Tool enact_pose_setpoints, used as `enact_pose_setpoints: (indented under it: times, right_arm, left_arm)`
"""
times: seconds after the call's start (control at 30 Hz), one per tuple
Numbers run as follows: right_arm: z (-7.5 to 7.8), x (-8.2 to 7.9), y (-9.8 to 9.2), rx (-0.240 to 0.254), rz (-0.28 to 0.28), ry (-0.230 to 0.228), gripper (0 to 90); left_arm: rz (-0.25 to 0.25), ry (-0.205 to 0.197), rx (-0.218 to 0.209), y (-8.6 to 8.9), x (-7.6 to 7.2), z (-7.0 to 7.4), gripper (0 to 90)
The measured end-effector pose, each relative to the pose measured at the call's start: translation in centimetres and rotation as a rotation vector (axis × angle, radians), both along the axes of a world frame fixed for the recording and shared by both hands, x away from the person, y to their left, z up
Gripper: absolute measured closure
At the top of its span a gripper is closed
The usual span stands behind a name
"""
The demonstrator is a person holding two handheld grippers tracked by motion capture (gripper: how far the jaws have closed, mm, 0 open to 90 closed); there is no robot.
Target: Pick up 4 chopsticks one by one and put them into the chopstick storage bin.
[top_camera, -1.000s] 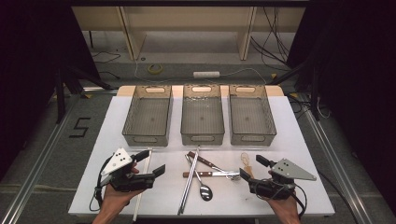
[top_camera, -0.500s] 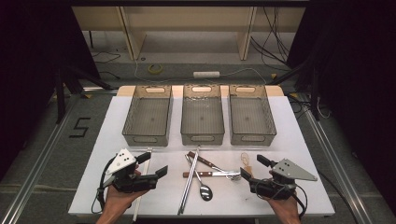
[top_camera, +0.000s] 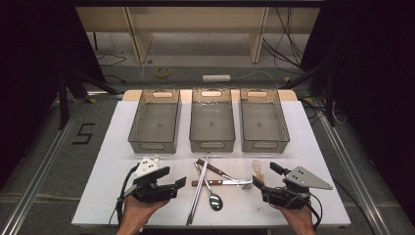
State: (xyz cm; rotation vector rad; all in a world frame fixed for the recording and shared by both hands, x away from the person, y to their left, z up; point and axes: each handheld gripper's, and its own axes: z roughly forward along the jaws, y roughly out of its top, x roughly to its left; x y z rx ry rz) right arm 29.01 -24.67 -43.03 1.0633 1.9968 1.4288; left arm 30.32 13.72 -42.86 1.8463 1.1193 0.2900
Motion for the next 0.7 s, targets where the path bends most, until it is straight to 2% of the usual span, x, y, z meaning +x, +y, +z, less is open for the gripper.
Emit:
enact_pose_setpoints:
  times: [0.13, 0.17, 0.2, 0.27, 0.3, 0.4, 0.43, 0.5, 0.57, 0.7]
  right_arm:
    - [0.0, 0.0, 0.0, 0.0, -0.001, 0.002, 23.6]
    - [0.0, 0.0, 0.0, -0.001, 0.0, 0.002, 23.6]
    - [0.0, 0.0, 0.0, 0.0, -0.002, 0.002, 23.8]
    - [0.0, 0.0, 0.0, 0.009, -0.001, 0.002, 23.8]
    - [0.0, 0.0, 0.0, 0.003, 0.001, 0.003, 23.9]
    - [0.0, 0.0, 0.0, 0.003, 0.002, 0.002, 24.1]
    - [0.0, 0.0, 0.0, 0.004, 0.003, 0.002, 24.1]
    - [0.0, 0.0, 0.0, 0.002, 0.004, 0.001, 24.2]
    - [0.0, 0.0, 0.0, 0.004, 0.002, 0.002, 24.2]
    - [0.0, 0.0, 0.0, 0.002, 0.005, 0.003, 24.3]
  left_arm:
    - [-0.01, 0.06, 0.025, -0.8, 0.4, -0.8, 34.0]
    - [-0.01, 0.06, 0.025, -0.8, 0.4, -0.8, 35.3]
    - [-0.016, 0.083, 0.025, -1.1, 0.5, -1.1, 36.5]
    - [-0.017, 0.097, 0.022, -1.3, 0.6, -1.3, 39.9]
    - [-0.025, 0.118, 0.038, -1.6, 0.8, -1.6, 41.2]
    - [-0.033, 0.126, 0.053, -2.0, 0.8, -2.0, 44.8]
    - [-0.052, 0.153, 0.064, -2.4, 0.9, -2.5, 45.2]
    - [-0.056, 0.165, 0.07, -2.7, 0.9, -2.7, 47.0]
    - [-0.07, 0.202, 0.089, -3.0, 1.1, -3.4, 48.7]
    - [-0.072, 0.232, 0.085, -3.1, 1.4, -3.7, 51.8]
